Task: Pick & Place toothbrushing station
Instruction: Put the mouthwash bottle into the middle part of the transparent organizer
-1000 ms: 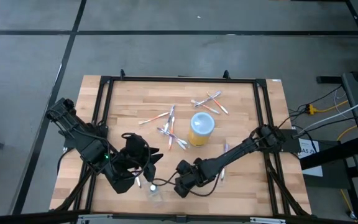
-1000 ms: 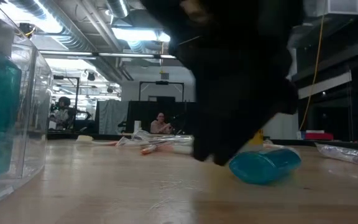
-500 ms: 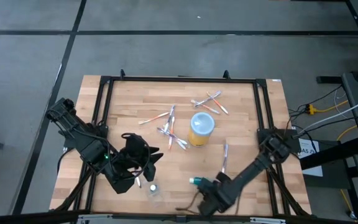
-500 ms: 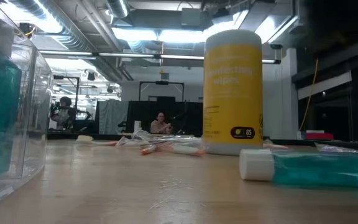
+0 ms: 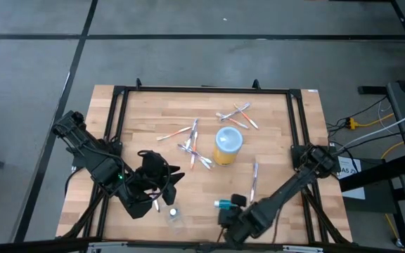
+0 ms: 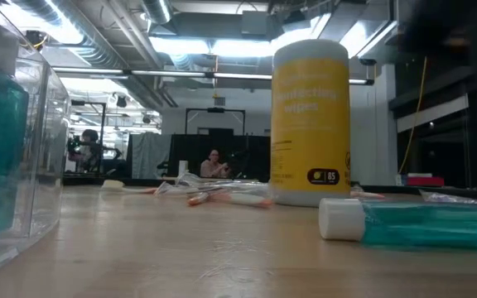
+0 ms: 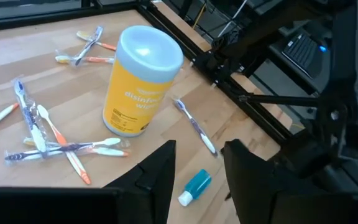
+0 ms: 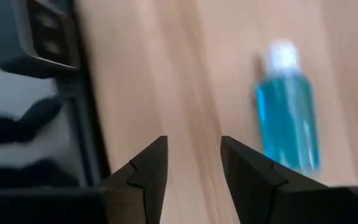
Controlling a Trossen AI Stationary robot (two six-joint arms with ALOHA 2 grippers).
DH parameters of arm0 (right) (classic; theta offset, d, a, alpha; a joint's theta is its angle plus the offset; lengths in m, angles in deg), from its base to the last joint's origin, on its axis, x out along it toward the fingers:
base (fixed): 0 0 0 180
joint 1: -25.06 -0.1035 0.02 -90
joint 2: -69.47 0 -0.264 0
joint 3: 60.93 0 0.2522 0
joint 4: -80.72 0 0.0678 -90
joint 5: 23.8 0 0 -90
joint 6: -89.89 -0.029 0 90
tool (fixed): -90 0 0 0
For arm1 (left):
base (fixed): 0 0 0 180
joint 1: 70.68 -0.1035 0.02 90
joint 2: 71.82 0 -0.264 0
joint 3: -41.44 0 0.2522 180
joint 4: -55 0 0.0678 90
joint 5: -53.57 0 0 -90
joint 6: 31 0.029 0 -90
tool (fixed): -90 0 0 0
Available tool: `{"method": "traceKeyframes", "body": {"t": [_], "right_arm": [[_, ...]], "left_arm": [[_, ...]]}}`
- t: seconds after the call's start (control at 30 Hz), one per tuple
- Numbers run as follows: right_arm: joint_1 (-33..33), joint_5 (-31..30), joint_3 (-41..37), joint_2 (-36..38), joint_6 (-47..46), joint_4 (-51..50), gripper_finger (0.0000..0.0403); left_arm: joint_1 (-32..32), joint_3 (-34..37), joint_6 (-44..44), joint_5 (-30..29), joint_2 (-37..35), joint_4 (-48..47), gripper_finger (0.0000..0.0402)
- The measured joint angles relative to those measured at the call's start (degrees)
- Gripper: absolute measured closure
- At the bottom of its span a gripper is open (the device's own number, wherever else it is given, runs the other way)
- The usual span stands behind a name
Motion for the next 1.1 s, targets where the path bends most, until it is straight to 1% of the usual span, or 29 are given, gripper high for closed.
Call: {"method": "traceKeyframes", "body": {"t": [0.07,0.23,0.33,0.4,0.53,0.67,0.97,1.1], "right_arm": [[1.7,2.2,0.0,0.0,4.7,1.5,0.0252],[6.5,5.1,0.0,0.0,14.1,1.3,0.0252],[9.2,6.7,0.0,0.0,19.1,1.1,0.0252],[10.8,7.1,0.0,0.0,20.9,0.7,0.0252],[13.1,8.7,0.0,0.0,23.8,-0.4,0.0252],[14.4,9.0,0.0,-0.4,25.9,-0.3,0.0252],[15.6,13.0,-3.5,-0.4,24.8,1.6,0.0252],[15.5,13.3,-4.4,-0.4,23.7,2.7,0.0252]], "left_arm": [[0.1,0.0,1.9,0.8,0.0,0.0,0.0268],[1.3,0.0,5.8,2.0,0.0,0.0,0.0268],[2.0,0.7,5.9,2.0,0.2,-1.1,0.0268],[2.5,0.7,5.3,2.1,0.3,-2.0,0.0268],[3.2,0.7,5.0,2.1,0.6,-2.4,0.0268],[3.5,0.7,5.0,2.1,0.6,-2.7,0.0268],[3.5,0.7,5.0,3.3,0.6,-5.0,0.0268],[3.4,0.7,5.2,3.4,0.6,-5.1,0.0268]]}}
